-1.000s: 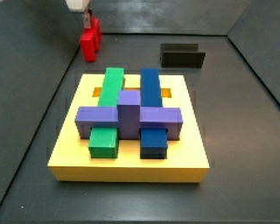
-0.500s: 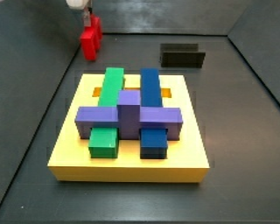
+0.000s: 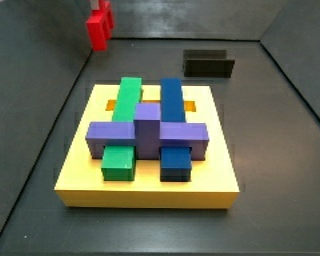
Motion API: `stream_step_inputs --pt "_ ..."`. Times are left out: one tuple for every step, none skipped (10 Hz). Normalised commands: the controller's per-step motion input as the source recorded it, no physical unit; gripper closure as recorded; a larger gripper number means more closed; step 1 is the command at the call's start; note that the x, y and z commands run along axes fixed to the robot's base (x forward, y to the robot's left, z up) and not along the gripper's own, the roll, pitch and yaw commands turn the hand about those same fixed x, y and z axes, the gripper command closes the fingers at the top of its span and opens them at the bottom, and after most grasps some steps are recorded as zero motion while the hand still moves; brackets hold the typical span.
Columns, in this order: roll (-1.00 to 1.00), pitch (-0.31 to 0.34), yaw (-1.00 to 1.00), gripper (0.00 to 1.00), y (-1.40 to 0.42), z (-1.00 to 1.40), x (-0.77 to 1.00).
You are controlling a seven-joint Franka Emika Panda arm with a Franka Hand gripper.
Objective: Pick up the red object. Move up. Move to above the board. Insert the red object.
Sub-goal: Move to above the board.
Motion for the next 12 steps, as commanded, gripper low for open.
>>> stream_step_inputs --pt "-0.03 0.008 0.0 1.0 0.0 1.4 -0.01" --pt "-0.02 0.008 0.0 1.0 -0.02 1.4 -0.09" --pt "0.02 -0.007 0.01 1.0 -0.01 1.4 -0.06" --pt "0.0 0.071 0.0 1.0 0.0 0.74 0.04" --pt "-0.02 0.104 0.0 1.0 0.01 0.41 0.07" --pt "-0.01 0.101 0.0 1.0 0.0 0.22 0.08" --pt "0.0 0.045 1.0 1.0 -1.4 0.18 0.68" --pt "0.0 0.046 1.0 1.0 -1.4 0.16 0.68" --pt "0.01 0.056 1.0 1.0 -1.4 0.16 0.71" --pt "0.0 0.057 1.0 1.0 -1.4 0.16 0.72" --pt "0.0 0.061 1.0 1.0 -1.4 0.16 0.73" --pt "0.0 0.063 1.0 1.0 -1.4 0.16 0.72"
